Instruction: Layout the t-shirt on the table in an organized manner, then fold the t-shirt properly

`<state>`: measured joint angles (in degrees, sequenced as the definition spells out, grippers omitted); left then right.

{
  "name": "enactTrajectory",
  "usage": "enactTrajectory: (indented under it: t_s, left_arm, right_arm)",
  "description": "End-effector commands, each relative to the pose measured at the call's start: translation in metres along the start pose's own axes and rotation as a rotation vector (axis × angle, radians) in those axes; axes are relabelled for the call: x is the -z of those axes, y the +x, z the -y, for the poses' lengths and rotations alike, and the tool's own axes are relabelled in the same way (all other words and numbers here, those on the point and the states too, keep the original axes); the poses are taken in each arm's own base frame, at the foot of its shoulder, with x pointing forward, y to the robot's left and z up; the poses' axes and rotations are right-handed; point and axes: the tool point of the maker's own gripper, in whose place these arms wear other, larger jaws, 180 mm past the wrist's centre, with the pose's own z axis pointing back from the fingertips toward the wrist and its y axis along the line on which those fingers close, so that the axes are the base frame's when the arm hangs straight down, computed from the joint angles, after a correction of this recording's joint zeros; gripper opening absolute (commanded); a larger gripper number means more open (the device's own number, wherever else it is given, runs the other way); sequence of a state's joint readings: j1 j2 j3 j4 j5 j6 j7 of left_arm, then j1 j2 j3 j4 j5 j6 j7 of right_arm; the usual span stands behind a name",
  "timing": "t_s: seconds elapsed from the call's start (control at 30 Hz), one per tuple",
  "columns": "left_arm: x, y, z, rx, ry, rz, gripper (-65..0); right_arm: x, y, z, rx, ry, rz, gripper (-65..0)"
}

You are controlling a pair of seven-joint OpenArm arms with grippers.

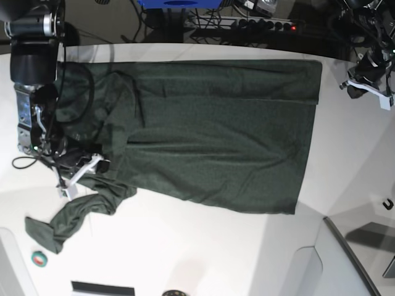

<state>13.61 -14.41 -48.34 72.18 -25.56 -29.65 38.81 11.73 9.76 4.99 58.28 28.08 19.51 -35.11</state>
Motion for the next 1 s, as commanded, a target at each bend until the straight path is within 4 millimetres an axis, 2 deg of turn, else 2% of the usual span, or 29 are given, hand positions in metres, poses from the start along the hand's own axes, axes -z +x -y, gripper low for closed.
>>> enactTrajectory:
  t_s: [0.0,0.37,0.4,0.5,0.63,0.87,0.97]
  left_arm:
    - [-0.007,0.015,-0.008,0.018,0.005,0.045,-65.0]
    - [-0.009,0.016,-0.009,0.022,0.002,0.049,-65.0]
    - [-0.008,0.016,-0.009,0.023,0.001,0.048,-65.0]
    - [-0.008,0.016,-0.009,0.024,0.000,0.048,-65.0]
    - [-0.008,0.016,-0.009,0.024,0.000,0.048,-65.0]
    - [-0.008,0.016,-0.009,0.024,0.001,0.046,-65.0]
    - [-0.008,0.016,-0.009,0.024,0.001,0.046,-65.0]
  right_arm:
    - [-0.004,0.020,0.003,-0.010,-0.004,0.043,-40.5]
    - [-0.009,0.031,0.022,-0.003,-0.040,0.089,-40.5]
    - [-0.011,0.032,0.030,-0.009,-0.053,0.088,-40.5]
    - [-0.007,0.018,0.039,0.014,-0.067,0.050,-40.5]
    - [-0.002,0.012,0.046,0.040,-0.075,0.047,-40.5]
    - [0.000,0.008,0.044,0.045,-0.068,0.037,-40.7]
    - [0.003,0.007,0.036,0.049,-0.054,0.038,-40.7]
